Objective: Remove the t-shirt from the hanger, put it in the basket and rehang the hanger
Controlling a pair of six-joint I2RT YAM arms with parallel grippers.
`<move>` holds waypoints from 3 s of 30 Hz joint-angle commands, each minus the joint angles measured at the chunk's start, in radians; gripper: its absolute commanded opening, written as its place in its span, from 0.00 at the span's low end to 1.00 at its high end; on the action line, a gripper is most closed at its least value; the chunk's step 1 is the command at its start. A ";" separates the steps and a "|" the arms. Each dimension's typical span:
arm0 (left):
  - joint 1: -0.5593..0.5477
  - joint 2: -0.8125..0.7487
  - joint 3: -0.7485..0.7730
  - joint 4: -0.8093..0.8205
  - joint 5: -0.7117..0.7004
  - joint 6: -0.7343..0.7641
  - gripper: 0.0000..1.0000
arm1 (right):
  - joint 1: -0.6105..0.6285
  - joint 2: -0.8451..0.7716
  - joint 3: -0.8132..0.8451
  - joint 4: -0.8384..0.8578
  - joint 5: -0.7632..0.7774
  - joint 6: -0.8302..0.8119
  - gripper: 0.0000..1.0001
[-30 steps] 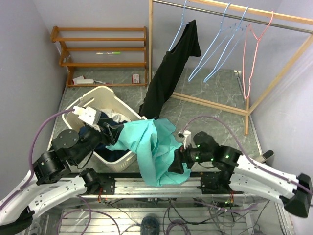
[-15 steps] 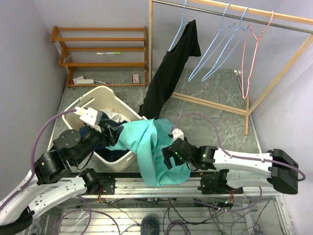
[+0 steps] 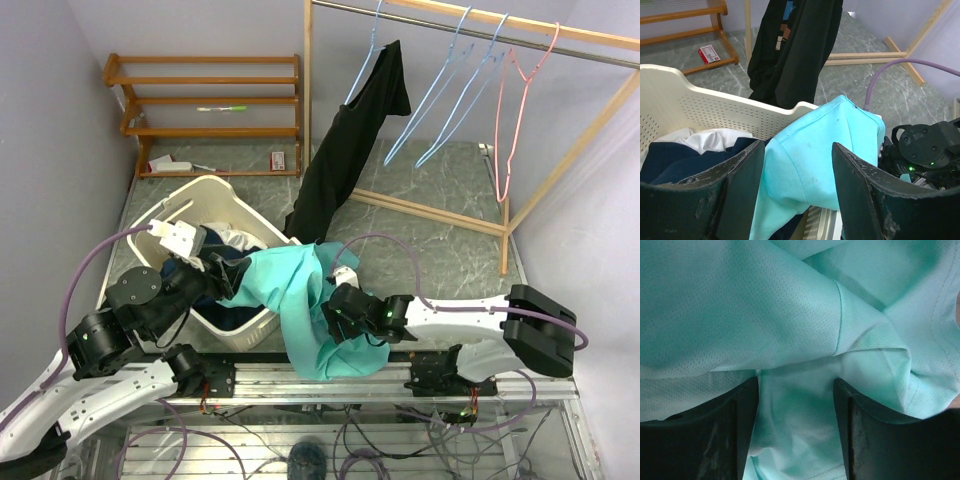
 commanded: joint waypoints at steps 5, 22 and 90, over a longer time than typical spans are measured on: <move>-0.001 -0.011 -0.008 -0.002 -0.011 -0.010 0.67 | -0.002 0.078 0.032 0.023 -0.043 0.020 0.39; -0.001 -0.002 -0.008 -0.006 -0.013 -0.013 0.67 | -0.042 -0.127 0.510 -0.199 0.081 -0.118 0.00; 0.013 -0.124 -0.010 -0.039 -0.177 -0.056 0.64 | -0.157 -0.201 -0.035 0.315 -0.156 -0.315 0.90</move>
